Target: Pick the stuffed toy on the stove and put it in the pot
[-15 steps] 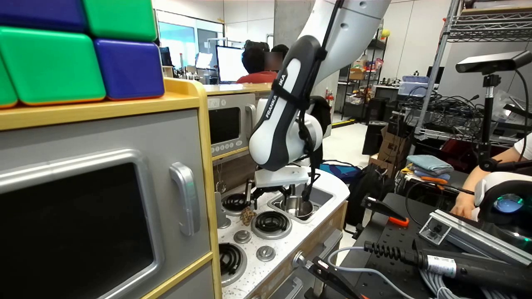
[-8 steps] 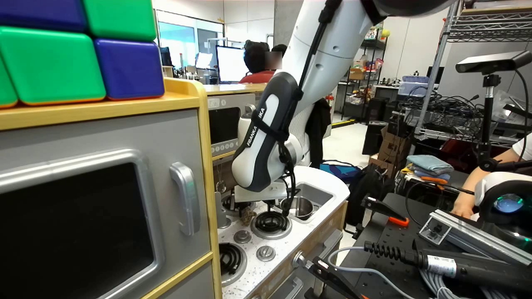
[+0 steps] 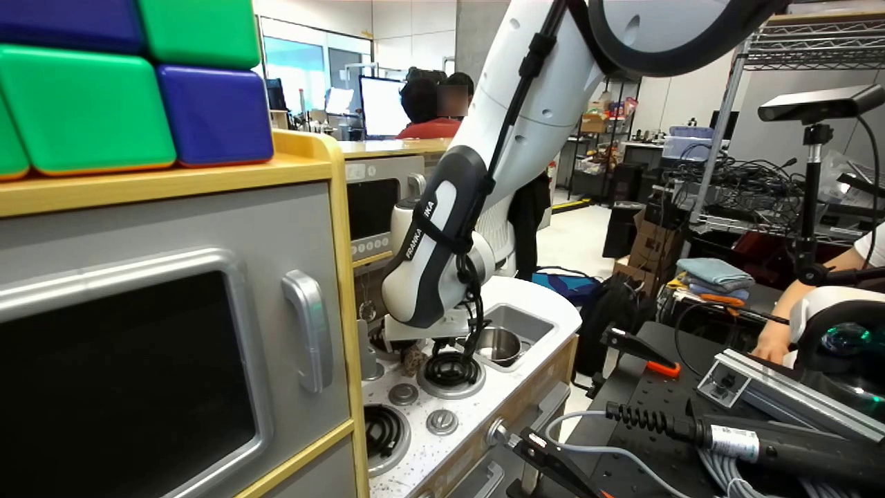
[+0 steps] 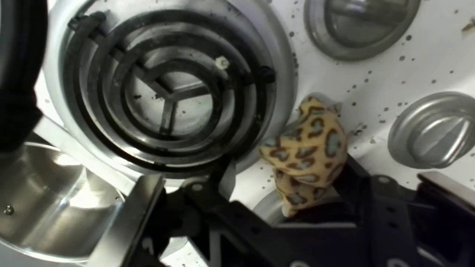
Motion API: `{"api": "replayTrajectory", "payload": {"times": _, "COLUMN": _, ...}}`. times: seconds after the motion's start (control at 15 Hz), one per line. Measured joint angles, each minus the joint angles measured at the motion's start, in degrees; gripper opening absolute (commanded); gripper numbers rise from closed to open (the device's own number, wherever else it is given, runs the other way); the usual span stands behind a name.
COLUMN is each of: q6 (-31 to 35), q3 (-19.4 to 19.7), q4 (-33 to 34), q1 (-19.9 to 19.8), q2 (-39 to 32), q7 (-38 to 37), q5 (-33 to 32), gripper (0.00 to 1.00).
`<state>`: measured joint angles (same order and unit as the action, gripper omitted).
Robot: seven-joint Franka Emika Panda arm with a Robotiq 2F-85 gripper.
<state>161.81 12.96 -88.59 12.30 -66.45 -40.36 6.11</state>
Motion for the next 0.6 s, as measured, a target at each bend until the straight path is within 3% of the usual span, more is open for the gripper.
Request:
{"api": "replayTrajectory", "payload": {"times": 0.27, "q6": 0.08, "q3": 0.09, "q4": 0.91, "q1": -0.16, "q2": -0.12, "q7": -0.09, "q5": 0.00, "gripper": 0.04}}
{"api": "replayTrajectory", "payload": {"times": 0.6, "q6": 0.01, "q3": 0.06, "q4": 1.26, "q1": -0.53, "q2": -0.10, "q7": -0.15, "q5": 0.09, "gripper": 0.02}}
